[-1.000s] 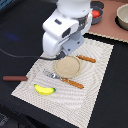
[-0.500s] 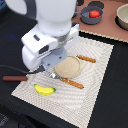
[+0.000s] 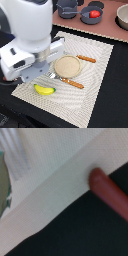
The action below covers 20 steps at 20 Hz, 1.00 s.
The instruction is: Interact with the objects in diverse but meaningful ways.
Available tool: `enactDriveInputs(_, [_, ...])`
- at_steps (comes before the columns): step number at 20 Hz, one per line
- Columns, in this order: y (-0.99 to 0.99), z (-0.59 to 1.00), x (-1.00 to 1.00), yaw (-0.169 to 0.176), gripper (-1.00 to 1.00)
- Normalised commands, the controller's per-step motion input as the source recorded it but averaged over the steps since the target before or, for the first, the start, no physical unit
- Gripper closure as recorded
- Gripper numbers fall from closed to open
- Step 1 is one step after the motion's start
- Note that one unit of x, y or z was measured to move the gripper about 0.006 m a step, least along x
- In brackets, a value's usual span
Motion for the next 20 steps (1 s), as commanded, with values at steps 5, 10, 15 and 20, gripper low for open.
enactDriveInputs(5, [0.21,0.08,-0.87,0.106,-1.00])
enactDriveInputs(10, [0.43,0.29,-0.71,0.136,-1.00])
enactDriveInputs(15, [0.44,0.30,-0.61,0.156,-1.00])
enactDriveInputs(20, [0.30,0.12,-0.45,0.163,-1.00])
